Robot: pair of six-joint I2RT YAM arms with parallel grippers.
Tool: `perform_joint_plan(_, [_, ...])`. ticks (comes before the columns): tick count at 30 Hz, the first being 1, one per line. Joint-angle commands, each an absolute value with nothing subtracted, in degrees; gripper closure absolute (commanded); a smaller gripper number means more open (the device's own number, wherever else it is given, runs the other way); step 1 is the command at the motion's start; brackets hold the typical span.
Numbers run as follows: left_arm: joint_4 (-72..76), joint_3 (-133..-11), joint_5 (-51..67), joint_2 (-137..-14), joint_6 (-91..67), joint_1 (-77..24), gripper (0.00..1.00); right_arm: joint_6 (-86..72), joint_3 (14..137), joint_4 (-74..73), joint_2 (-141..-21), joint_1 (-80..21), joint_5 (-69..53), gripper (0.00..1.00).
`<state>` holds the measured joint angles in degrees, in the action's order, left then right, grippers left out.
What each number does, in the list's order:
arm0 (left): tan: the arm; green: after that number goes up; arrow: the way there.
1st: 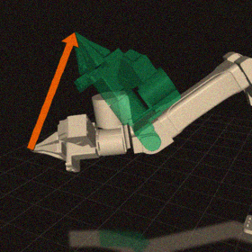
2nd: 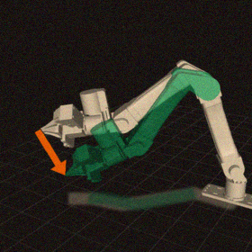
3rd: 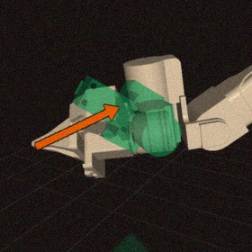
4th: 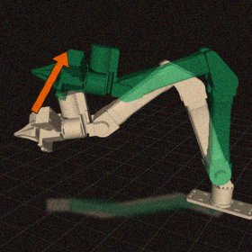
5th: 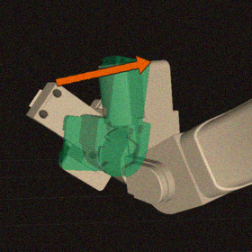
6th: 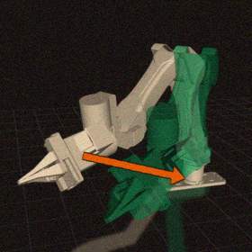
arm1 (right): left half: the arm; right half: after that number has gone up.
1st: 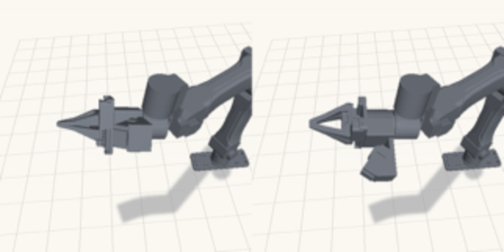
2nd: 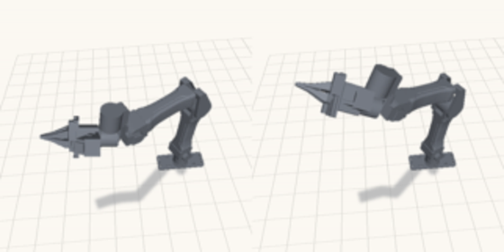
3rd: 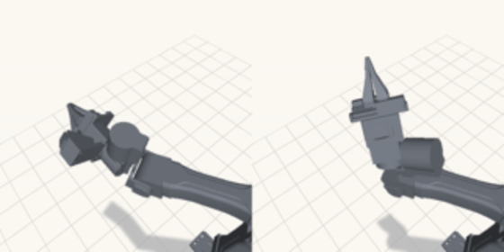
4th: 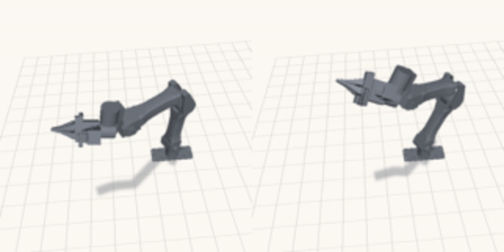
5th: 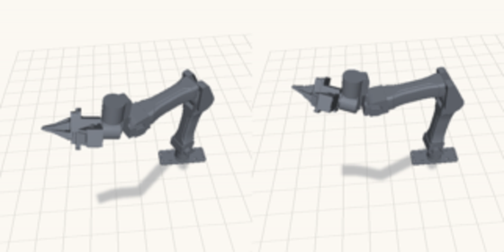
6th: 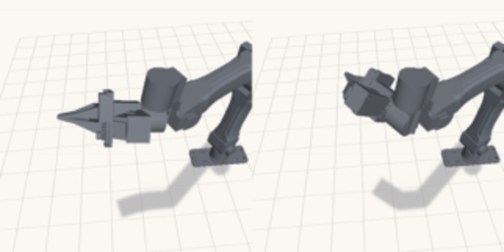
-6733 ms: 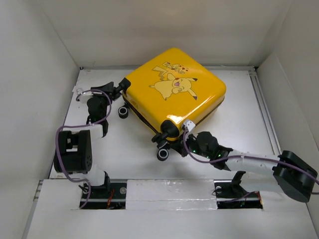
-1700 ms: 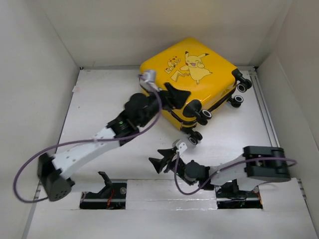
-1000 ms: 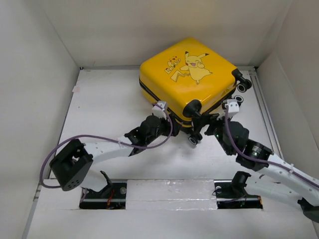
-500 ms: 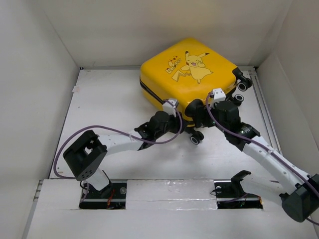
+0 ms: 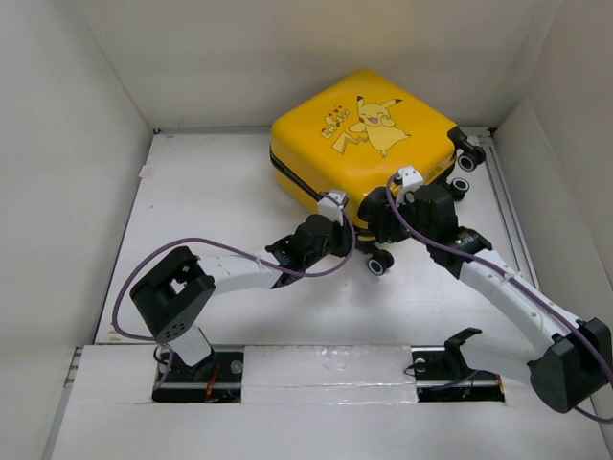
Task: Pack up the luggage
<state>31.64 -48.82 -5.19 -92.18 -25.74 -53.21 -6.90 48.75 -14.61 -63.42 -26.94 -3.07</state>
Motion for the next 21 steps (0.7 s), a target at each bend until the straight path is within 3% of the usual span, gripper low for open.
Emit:
perform_joint_plan(1, [30.86,-50.19,-15.28,-91.50,-23.64,-52.03,1.00,-5.89,49.05,-9.67,-61.00,-25.67,-3.25,1.00])
perform_joint_plan(6, [25.32,-47.04,-25.65,-87.55,-23.03,-50.64,1.00,-6.50,46.67,-10.90,-57.57,-25.05,-2.72,1.00])
perform_joint_plan(10, [25.31,-43.17,-24.35,-84.30,-26.19,-43.88,1.00,-6.50,43.78,-11.43,-54.93,-25.05,-2.20,1.00])
perform_joint_plan(15, [19.10,-42.63,-30.66,-82.35,-30.75,-40.61,1.00,-7.03,43.15,-10.90,-54.14,-27.24,-4.48,1.00])
perform_joint_plan(16, [17.68,-43.32,-31.63,-81.66,-32.07,-40.61,0.92,-7.03,43.15,-10.90,-54.84,-28.20,-4.48,1.00])
perform_joint_plan(17, [16.45,-43.33,-32.34,-79.74,-34.34,-40.61,0.74,-7.03,43.15,-10.38,-54.84,-29.34,-4.48,1.00])
perform_joint_plan(18, [16.44,-41.94,-32.34,-77.98,-35.06,-40.61,0.40,-7.03,43.15,-10.37,-55.37,-31.79,-5.00,1.00])
perform_joint_plan(21, [17.48,-34.82,-29.71,-66.48,-38.57,-40.61,0.06,-7.65,43.15,-9.84,-55.99,-38.63,-5.01,1.00])
